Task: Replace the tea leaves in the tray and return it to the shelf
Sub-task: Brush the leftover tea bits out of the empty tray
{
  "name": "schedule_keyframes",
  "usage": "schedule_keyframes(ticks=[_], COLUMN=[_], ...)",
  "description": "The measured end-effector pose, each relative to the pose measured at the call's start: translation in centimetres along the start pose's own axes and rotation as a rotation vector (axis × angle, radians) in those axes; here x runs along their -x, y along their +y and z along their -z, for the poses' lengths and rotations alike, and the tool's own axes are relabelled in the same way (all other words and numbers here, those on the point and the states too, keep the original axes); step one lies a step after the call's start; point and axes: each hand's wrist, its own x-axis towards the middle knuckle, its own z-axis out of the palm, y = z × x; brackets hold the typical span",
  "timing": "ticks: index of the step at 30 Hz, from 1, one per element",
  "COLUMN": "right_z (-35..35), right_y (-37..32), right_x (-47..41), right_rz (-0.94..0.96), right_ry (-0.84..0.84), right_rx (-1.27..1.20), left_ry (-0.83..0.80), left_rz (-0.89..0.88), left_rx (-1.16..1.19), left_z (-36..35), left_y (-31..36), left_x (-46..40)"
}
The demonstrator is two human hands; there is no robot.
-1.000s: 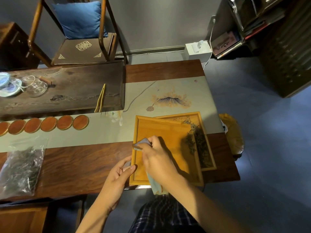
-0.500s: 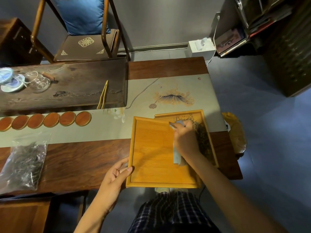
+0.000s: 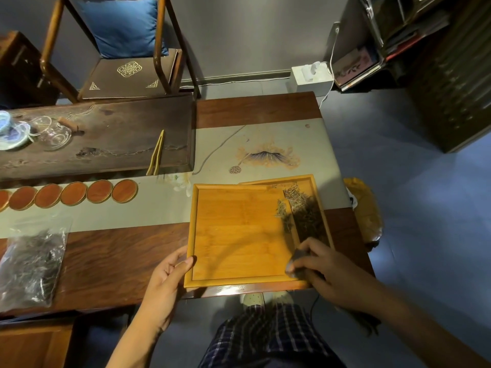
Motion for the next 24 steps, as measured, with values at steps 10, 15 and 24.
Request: schedule_keyframes(ticks=[10,15,24], right_z=[-0.4,0.0,-0.4], right_y=[1.3,2.2,0.4], right_x=[-1.6,-4.5,-2.9], right_rz=[-0.012,-0.097,-0.110], right_ry=[-0.050,0.080,0.167], right_rx=[0.415,0.351,-0.109], left_ry=[-0.028,-0.033,0.007], left_rz=[-0.033,-0.048,-0.036], left_rx=[0.013,-0.005,0.055], left_z=[-0.6,-0.4,-0.1], left_y=[0.9,1.0,1.3], left_x=[0.0,0.4,0.4])
